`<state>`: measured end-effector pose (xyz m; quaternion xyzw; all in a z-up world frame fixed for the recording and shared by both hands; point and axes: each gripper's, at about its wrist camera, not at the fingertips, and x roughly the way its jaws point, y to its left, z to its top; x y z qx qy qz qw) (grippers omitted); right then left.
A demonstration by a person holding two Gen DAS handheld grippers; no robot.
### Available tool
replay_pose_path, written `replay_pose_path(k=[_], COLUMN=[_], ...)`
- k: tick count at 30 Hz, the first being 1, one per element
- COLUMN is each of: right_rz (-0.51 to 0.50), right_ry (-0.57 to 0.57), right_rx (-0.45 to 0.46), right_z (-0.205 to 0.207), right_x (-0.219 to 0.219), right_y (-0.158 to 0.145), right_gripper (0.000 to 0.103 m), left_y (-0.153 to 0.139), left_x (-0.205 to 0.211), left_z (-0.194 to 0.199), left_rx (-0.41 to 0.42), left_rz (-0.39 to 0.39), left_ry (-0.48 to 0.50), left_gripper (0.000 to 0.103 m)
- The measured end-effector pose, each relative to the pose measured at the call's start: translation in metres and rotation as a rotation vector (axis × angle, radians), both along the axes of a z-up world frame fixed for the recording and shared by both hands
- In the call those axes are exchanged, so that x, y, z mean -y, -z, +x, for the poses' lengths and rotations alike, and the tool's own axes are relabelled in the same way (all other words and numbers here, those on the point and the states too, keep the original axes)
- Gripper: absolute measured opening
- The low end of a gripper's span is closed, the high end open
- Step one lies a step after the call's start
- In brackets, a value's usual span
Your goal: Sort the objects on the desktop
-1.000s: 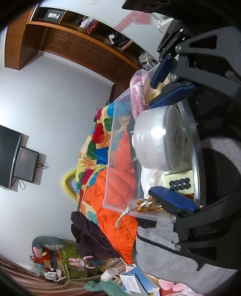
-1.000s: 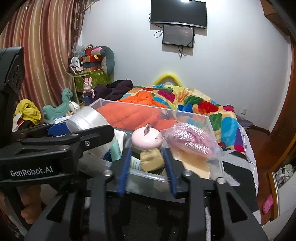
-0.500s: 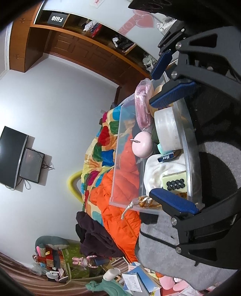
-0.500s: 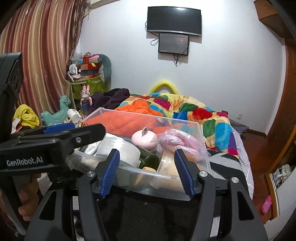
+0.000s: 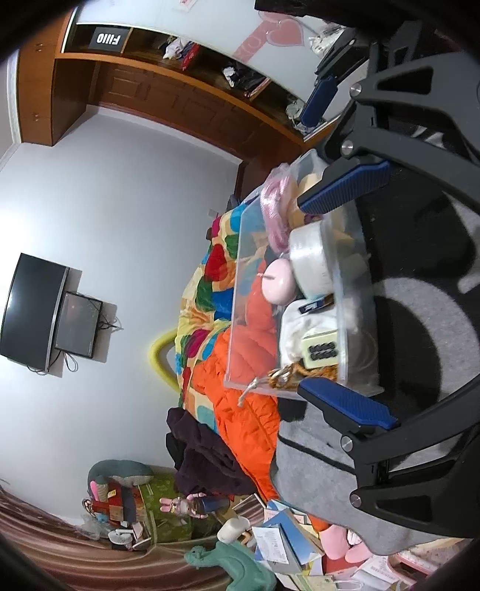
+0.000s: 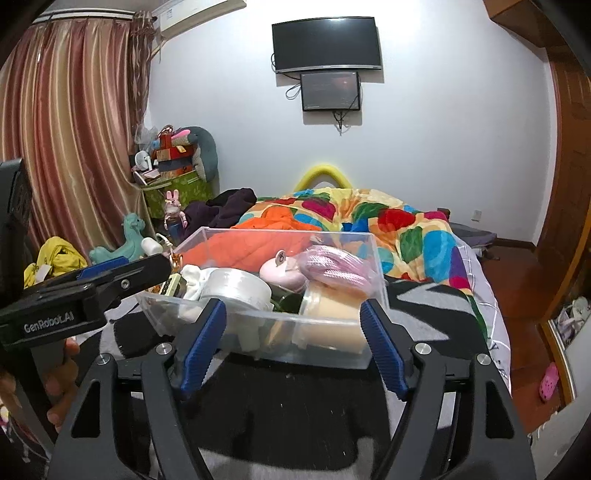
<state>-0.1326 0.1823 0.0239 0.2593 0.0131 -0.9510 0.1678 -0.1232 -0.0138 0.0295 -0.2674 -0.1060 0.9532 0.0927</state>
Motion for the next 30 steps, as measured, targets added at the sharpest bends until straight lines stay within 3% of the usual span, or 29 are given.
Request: replay_pose_path(k=[4, 18, 24, 27, 30], right_rz=[0.004, 0.05, 0.028, 0.032, 0.02], right_ry=[0.009, 0.025, 0.032, 0.058, 0.066], right_rx=[-0.012, -0.074, -0.071, -0.066, -0.056], right_z=[0.014, 0.064, 0.073, 0.071, 0.071], right_x=[-0.005, -0.018, -0.027, -0.03, -0.035], right_y=[-0.002, 0.0, 0.004, 0.008, 0.01], right_gripper=[0.081, 0.082, 0.083, 0.091, 0.092], left_y=[-0.001, 0.001, 0.01, 0.015, 0.02], left_x=[-0.003, -0.028, -0.039, -0.043, -0.047], left_z=[0.015, 0.07, 0.085, 0.089, 0.091], left_rx=[-0.01, -0.071, -0.066, -0.063, -0.058], left_rz=[-0.004, -0.159, -0.179, -0.176, -0.178], left_ry=[-0.004, -0.121, -0.093, -0.079, -0.07], left_gripper=[0.091, 0.096, 0.097, 0.099, 0.1])
